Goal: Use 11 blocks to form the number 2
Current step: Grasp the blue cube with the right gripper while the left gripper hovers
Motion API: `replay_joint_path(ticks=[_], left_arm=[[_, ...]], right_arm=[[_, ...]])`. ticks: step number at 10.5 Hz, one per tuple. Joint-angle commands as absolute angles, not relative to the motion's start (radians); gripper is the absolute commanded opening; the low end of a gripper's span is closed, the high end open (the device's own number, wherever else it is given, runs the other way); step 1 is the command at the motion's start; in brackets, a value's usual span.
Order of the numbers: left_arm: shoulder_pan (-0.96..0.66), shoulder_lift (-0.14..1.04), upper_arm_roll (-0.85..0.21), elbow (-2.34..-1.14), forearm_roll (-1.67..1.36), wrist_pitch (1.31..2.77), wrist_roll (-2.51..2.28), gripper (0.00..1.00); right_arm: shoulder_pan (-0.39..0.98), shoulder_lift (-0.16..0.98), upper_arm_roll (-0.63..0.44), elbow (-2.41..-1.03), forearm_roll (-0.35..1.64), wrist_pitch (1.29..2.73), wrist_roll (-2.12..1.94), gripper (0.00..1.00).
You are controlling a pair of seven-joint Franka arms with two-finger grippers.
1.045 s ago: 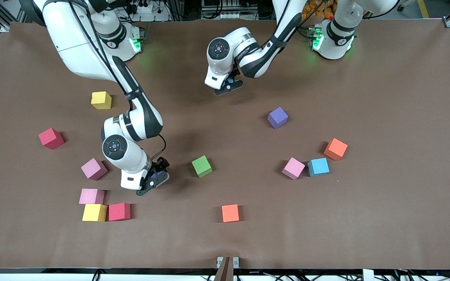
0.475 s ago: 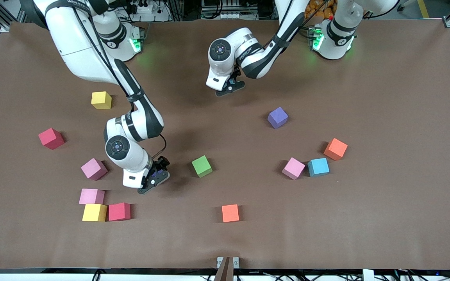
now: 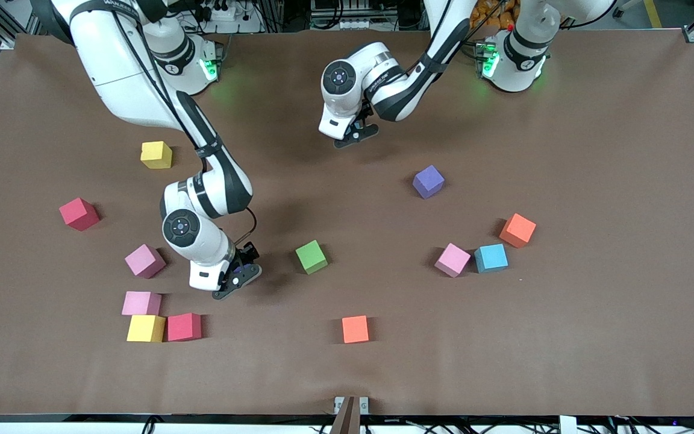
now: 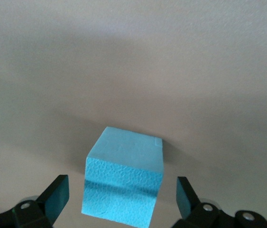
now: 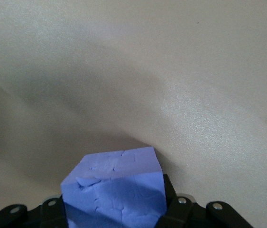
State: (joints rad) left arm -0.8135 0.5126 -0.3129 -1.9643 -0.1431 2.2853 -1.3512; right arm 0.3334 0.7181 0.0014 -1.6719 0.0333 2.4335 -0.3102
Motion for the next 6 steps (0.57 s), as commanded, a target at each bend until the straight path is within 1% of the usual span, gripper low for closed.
replay_joint_path(ticks=[1, 2, 3, 4, 5, 6], left_arm=[[-0.815, 0.521, -0.316, -1.971, -0.155, 2.286, -1.341, 1.00], [-0.815, 0.531, -0.318, -1.970, -0.155, 2.311, -1.341, 0.99], [-0.821, 0.538, -0.318, -1.973, -0.155, 2.334, -1.341, 0.66], [-0.822, 0.541, -0.318, -1.973, -0.129, 2.335, -1.339, 0.42], [-0.819, 0.546, -0.328, -1.971, -0.065, 2.336, -1.333, 0.31], [-0.818, 0.537, -0.339, -1.970, -0.052, 2.336, -1.327, 0.28]], right_arm=[[0.334, 0.709, -0.002, -1.674, 0.044, 2.433, -0.318, 0.55], [0.331, 0.707, -0.002, -1.667, 0.046, 2.431, -0.314, 0.51], [0.330, 0.703, -0.002, -1.666, 0.046, 2.430, -0.314, 0.47], [0.328, 0.700, -0.002, -1.664, 0.046, 2.430, -0.314, 0.42], [0.328, 0.696, -0.002, -1.654, 0.049, 2.406, -0.313, 0.40], [0.327, 0.693, -0.002, -1.623, 0.049, 2.349, -0.308, 0.40]])
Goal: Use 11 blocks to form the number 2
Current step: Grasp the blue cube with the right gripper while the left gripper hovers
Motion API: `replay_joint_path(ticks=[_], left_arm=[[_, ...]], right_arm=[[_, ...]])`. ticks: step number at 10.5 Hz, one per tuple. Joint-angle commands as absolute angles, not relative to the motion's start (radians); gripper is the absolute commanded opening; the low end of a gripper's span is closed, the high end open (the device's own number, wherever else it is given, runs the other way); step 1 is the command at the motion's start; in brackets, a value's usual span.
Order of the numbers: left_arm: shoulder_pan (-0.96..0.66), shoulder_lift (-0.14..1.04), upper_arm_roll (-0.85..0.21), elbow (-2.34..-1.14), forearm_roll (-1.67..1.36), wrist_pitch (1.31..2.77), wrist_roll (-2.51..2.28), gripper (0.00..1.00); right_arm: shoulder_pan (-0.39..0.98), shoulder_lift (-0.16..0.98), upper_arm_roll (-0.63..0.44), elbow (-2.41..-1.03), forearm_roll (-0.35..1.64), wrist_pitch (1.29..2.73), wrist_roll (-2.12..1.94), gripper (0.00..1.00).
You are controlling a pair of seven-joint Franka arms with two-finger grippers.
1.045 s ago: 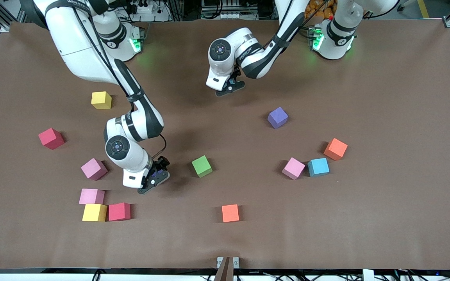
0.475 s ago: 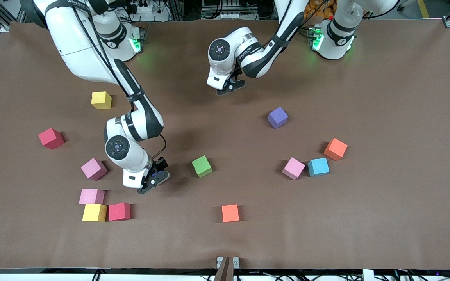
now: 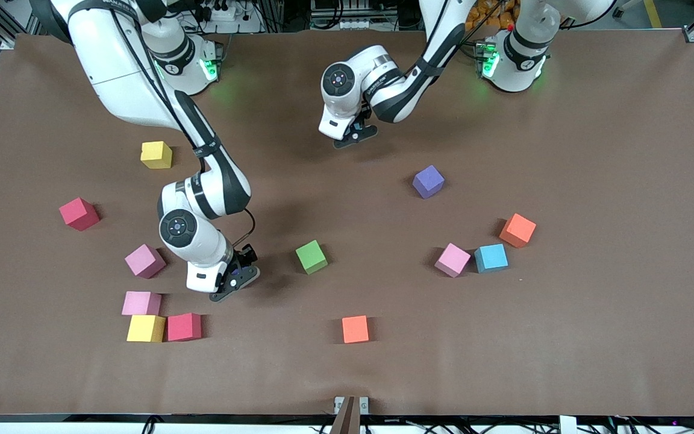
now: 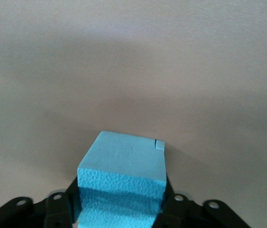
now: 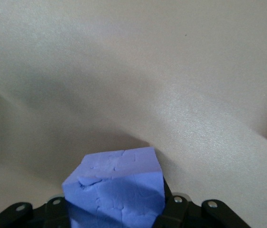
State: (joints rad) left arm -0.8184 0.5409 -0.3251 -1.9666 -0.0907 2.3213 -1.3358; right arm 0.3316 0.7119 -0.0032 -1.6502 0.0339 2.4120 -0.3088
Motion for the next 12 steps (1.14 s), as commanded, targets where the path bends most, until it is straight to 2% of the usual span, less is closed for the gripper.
replay_joint_path(ticks=[1, 5, 8, 9, 10, 11, 12], left_arm=[[-0.816, 0.529, -0.339, -1.968, -0.048, 2.332, -1.265, 0.24], [-0.802, 0.528, -0.339, -1.967, -0.049, 2.283, -1.141, 0.23], [-0.798, 0.538, -0.337, -1.957, -0.051, 2.283, -1.157, 0.30], [-0.796, 0.538, -0.337, -1.951, -0.051, 2.283, -1.157, 0.46], [-0.796, 0.538, -0.336, -1.950, -0.051, 2.283, -1.157, 0.76], [-0.798, 0.538, -0.334, -1.947, -0.051, 2.283, -1.157, 1.00], [-0.799, 0.532, -0.330, -1.945, -0.048, 2.283, -1.158, 1.00]], right_arm=[[0.327, 0.683, -0.002, -1.608, 0.049, 2.306, -0.281, 0.40], [0.327, 0.594, -0.002, -1.614, 0.049, 2.191, -0.190, 0.40], [0.322, 0.537, -0.002, -1.640, 0.071, 2.148, -0.176, 0.40], [0.322, 0.525, -0.002, -1.646, 0.071, 2.141, -0.196, 0.40], [0.325, 0.514, -0.002, -1.658, 0.071, 2.138, -0.262, 0.40], [0.327, 0.505, -0.002, -1.675, 0.071, 2.140, -0.317, 0.40], [0.331, 0.493, 0.000, -1.687, 0.071, 2.140, -0.342, 0.40]])
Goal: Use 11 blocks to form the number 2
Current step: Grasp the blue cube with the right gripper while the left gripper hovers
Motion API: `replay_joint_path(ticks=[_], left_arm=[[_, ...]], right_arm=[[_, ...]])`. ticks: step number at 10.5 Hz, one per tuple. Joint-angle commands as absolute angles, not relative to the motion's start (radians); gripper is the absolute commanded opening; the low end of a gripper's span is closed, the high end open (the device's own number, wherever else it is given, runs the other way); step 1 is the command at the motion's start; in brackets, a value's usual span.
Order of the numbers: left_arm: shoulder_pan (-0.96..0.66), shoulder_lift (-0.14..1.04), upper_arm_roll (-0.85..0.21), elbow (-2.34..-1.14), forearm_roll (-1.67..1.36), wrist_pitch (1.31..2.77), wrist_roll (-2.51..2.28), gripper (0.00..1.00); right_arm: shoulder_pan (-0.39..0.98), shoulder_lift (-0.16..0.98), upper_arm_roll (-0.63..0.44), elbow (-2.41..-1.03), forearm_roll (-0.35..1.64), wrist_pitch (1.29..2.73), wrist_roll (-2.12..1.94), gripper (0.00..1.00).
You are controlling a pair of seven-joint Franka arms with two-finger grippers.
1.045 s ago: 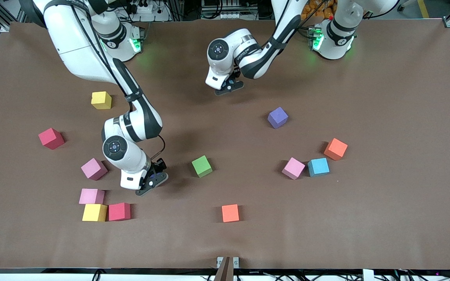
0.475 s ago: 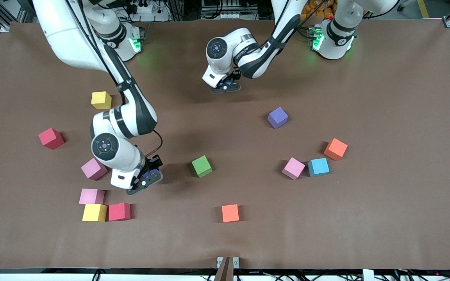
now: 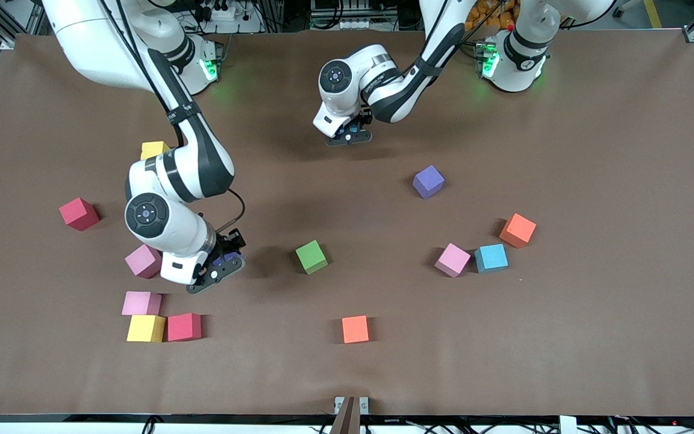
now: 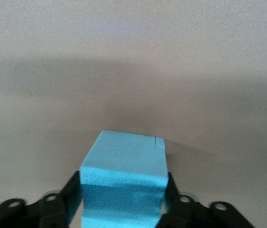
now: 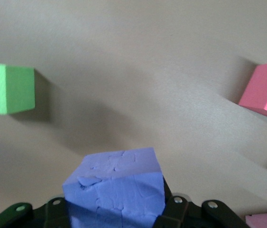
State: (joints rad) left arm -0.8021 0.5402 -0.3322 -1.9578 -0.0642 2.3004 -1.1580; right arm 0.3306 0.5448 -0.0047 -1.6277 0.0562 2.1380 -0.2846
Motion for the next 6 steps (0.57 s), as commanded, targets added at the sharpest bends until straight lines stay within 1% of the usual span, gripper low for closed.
replay_joint_path(ticks=[1, 2, 4, 6], left_arm=[[-0.810, 0.513, -0.327, -1.947, -0.046, 2.283, -1.182, 1.00], [-0.813, 0.477, -0.328, -1.947, -0.045, 2.275, -1.265, 1.00], [-0.804, 0.390, -0.327, -1.947, -0.044, 2.191, -1.287, 1.00], [-0.720, 0.329, -0.296, -1.956, -0.038, 2.152, -1.273, 1.00]], right_arm=[[0.333, 0.485, 0.012, -1.693, 0.071, 2.140, -0.369, 0.40], [0.333, 0.482, 0.026, -1.700, 0.071, 2.140, -0.408, 0.40], [0.359, 0.477, 0.031, -1.718, 0.069, 2.146, -0.468, 0.40], [0.391, 0.457, 0.031, -1.741, 0.069, 2.155, -0.466, 0.40]])
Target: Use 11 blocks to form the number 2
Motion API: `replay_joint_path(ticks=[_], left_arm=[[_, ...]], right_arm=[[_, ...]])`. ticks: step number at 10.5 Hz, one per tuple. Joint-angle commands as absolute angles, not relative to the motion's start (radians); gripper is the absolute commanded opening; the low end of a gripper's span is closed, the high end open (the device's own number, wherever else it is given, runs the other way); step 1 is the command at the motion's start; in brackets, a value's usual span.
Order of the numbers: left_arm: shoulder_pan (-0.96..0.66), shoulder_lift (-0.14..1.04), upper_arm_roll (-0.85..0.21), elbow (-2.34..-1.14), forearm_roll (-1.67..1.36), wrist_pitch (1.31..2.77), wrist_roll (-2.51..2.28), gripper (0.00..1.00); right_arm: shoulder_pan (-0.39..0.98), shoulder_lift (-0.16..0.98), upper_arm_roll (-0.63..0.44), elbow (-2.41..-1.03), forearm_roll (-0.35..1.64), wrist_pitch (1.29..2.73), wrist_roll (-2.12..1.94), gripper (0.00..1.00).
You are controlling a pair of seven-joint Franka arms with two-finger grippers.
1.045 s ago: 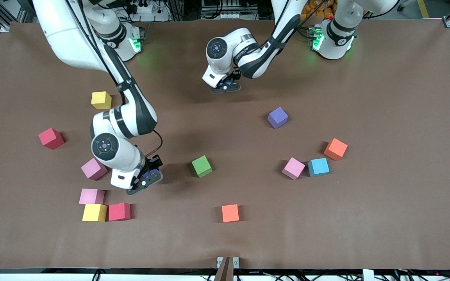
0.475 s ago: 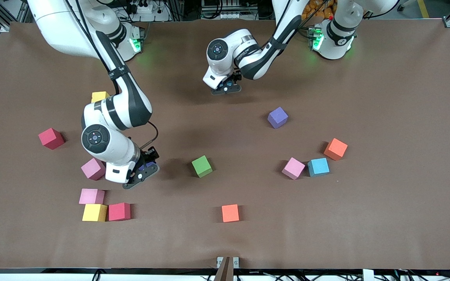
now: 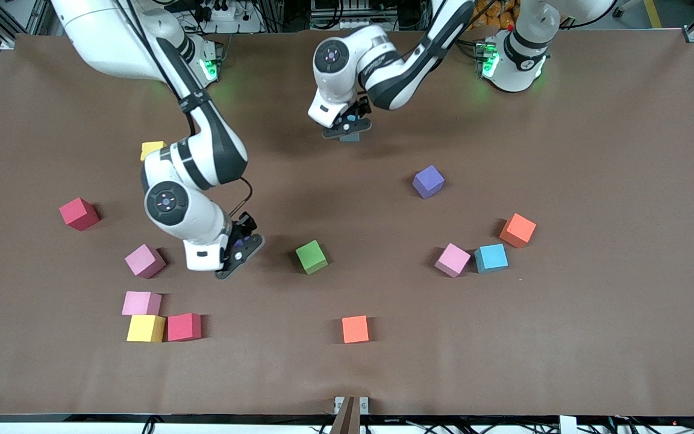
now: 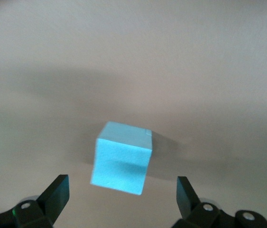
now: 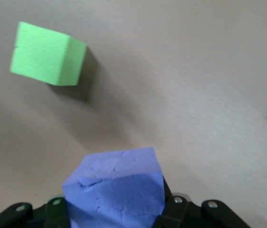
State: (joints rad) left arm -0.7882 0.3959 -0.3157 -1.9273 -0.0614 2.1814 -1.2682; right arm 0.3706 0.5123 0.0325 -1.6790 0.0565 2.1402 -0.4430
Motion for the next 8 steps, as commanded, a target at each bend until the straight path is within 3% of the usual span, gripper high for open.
replay_joint_path(ticks=[1, 5, 8], left_arm=[[-0.663, 0.319, -0.270, -1.948, -0.037, 2.151, -1.249, 1.00], [-0.543, 0.285, -0.083, -1.944, -0.049, 2.100, -1.201, 1.00], [-0.462, 0.347, -0.051, -1.976, -0.051, 2.108, -1.048, 1.00]], right_arm=[[0.412, 0.450, 0.031, -1.755, 0.069, 2.160, -0.466, 0.40], [0.507, 0.414, 0.031, -1.841, 0.071, 2.224, -0.469, 0.41], [0.629, 0.393, 0.028, -1.899, 0.069, 2.249, -0.471, 0.41]])
